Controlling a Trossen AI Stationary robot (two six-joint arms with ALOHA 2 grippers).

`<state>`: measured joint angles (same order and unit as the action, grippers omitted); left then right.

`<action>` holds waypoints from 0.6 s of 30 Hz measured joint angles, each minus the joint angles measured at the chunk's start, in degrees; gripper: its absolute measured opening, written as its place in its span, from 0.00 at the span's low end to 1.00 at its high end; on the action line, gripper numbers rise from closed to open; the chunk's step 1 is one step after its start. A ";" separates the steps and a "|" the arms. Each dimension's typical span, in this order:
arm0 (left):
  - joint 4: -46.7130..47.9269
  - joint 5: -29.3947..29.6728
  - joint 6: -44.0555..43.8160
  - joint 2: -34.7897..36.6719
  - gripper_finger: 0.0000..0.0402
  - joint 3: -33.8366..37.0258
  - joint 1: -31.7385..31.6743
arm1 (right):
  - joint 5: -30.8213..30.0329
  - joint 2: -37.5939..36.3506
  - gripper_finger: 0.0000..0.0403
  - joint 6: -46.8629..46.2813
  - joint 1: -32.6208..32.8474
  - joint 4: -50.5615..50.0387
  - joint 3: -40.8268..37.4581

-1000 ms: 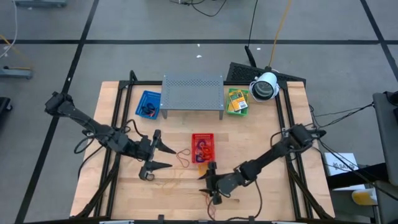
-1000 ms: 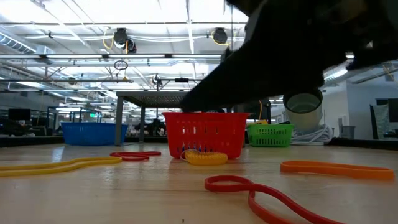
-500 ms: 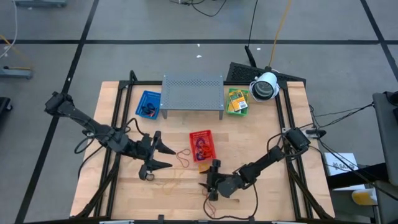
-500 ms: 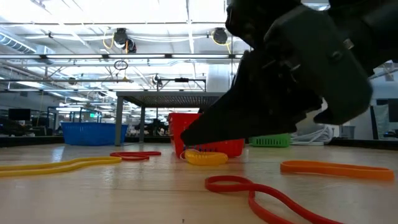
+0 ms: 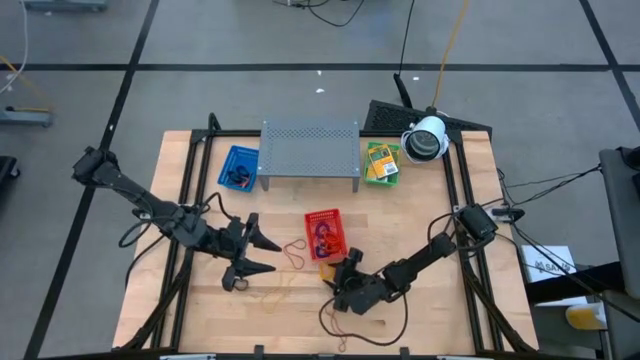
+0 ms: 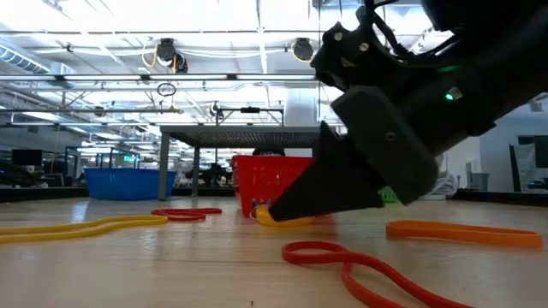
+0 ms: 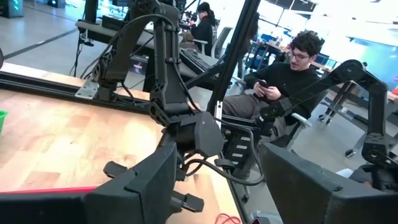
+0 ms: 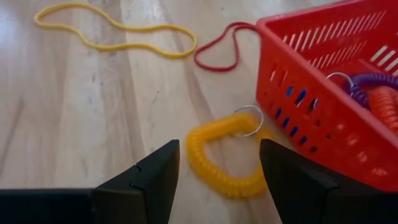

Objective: Pick & Place Office Desk Supplies
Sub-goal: Put the yellow spring keychain into the red basket

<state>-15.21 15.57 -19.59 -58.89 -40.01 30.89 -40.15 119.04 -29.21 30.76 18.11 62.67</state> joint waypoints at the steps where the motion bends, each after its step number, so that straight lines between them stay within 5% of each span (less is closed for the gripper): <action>1: -0.02 0.00 0.02 0.00 0.60 0.00 0.00 | 0.12 0.00 0.53 -0.04 0.00 -0.34 0.00; 18: 0.00 0.00 -0.09 0.00 0.60 0.00 0.00 | 11.34 -0.17 0.53 1.43 -1.51 -0.94 0.15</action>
<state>-15.20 15.57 -19.68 -58.89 -40.01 30.89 -28.80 118.87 -27.78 29.26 17.17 62.83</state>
